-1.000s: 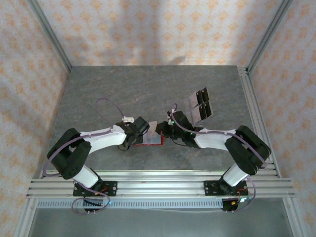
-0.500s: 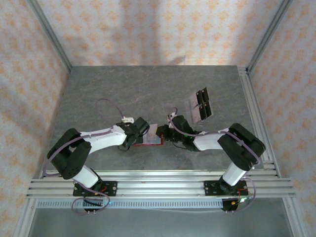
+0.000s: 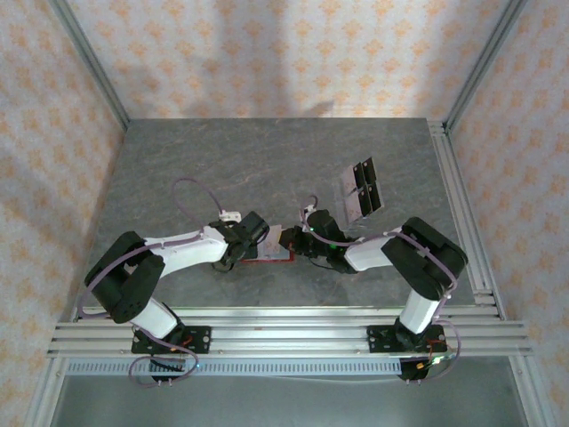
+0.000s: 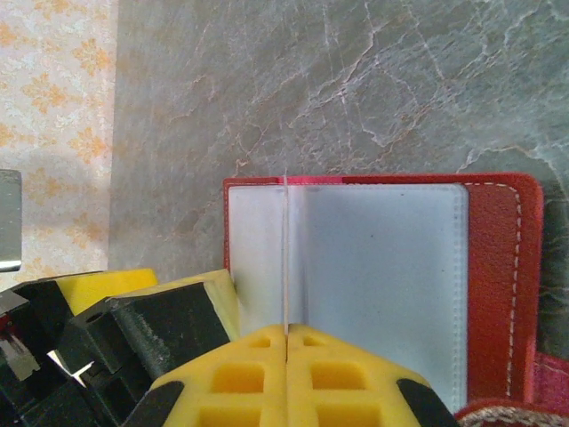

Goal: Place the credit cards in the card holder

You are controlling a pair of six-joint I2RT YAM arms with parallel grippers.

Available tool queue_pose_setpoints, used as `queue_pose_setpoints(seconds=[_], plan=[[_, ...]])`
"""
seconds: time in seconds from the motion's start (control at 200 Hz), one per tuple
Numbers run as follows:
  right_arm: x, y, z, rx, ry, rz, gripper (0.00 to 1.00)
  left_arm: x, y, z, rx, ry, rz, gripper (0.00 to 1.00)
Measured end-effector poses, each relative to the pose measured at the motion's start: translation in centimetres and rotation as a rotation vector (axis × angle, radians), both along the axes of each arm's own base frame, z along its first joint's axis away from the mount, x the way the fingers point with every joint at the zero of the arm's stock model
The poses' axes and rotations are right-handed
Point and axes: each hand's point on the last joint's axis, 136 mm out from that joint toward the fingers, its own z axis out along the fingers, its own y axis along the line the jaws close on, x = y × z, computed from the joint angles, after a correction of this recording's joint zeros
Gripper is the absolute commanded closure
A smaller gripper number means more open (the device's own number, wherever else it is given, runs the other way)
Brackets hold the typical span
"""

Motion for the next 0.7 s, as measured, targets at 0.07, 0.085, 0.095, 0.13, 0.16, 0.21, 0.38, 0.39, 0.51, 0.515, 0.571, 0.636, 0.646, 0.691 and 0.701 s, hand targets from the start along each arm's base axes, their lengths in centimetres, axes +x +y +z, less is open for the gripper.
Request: queue_pose_setpoints(seconds=[0.07, 0.085, 0.095, 0.13, 0.16, 0.21, 0.38, 0.39, 0.51, 0.515, 0.571, 0.636, 0.646, 0.691, 0.701], plan=[[0.03, 0.09, -0.09, 0.004, 0.001, 0.001, 1.00, 0.00, 0.00, 0.00, 0.000, 0.000, 0.000, 0.00], [0.05, 0.11, -0.11, 0.006, 0.001, 0.001, 1.00, 0.00, 0.00, 0.00, 0.000, 0.000, 0.000, 0.00], [0.06, 0.12, -0.09, 0.007, 0.000, 0.001, 1.00, 0.00, 0.00, 0.00, 0.000, 0.000, 0.000, 0.00], [0.09, 0.16, -0.12, 0.009, 0.001, 0.000, 1.00, 0.00, 0.00, 0.00, 0.000, 0.000, 0.000, 0.00], [0.08, 0.19, -0.15, 0.012, 0.003, -0.001, 1.00, 0.00, 0.00, 0.00, -0.001, 0.000, 0.001, 0.00], [0.09, 0.24, -0.18, 0.014, 0.004, 0.000, 1.00, 0.00, 0.00, 0.00, -0.001, 0.000, 0.001, 0.00], [0.01, 0.33, -0.32, 0.021, 0.009, 0.003, 1.00, 0.00, 0.00, 0.00, -0.001, 0.000, 0.002, 0.00], [0.00, 0.33, -0.32, 0.022, 0.009, 0.004, 1.00, 0.00, 0.00, 0.00, -0.001, 0.000, 0.002, 0.00], [-0.20, 0.39, -0.37, 0.027, 0.012, 0.014, 1.00, 0.00, 0.00, 0.00, -0.001, 0.000, 0.002, 0.00], [-0.20, 0.39, -0.37, 0.027, 0.012, 0.014, 1.00, 0.00, 0.00, 0.00, -0.001, 0.000, 0.002, 0.00], [-0.29, 0.38, -0.40, 0.029, 0.012, 0.016, 1.00, 0.00, 0.00, 0.00, -0.001, 0.000, 0.002, 0.00], [-0.43, 0.29, -0.50, 0.031, 0.012, 0.018, 1.00, 0.00, 0.00, 0.00, -0.001, 0.000, 0.002, 0.00], [-0.48, 0.28, -0.54, 0.031, 0.013, 0.019, 1.00, 0.00, 0.00, 0.00, -0.001, 0.000, 0.002, 0.00], [-0.64, 0.20, -0.69, 0.029, 0.017, 0.022, 1.00, 0.00, 0.00, 0.00, -0.001, 0.000, 0.002, 0.00], [-0.66, 0.19, -0.71, 0.029, 0.018, 0.022, 1.00, 0.00, 0.00, 0.00, -0.001, 0.000, 0.002, 0.00]])
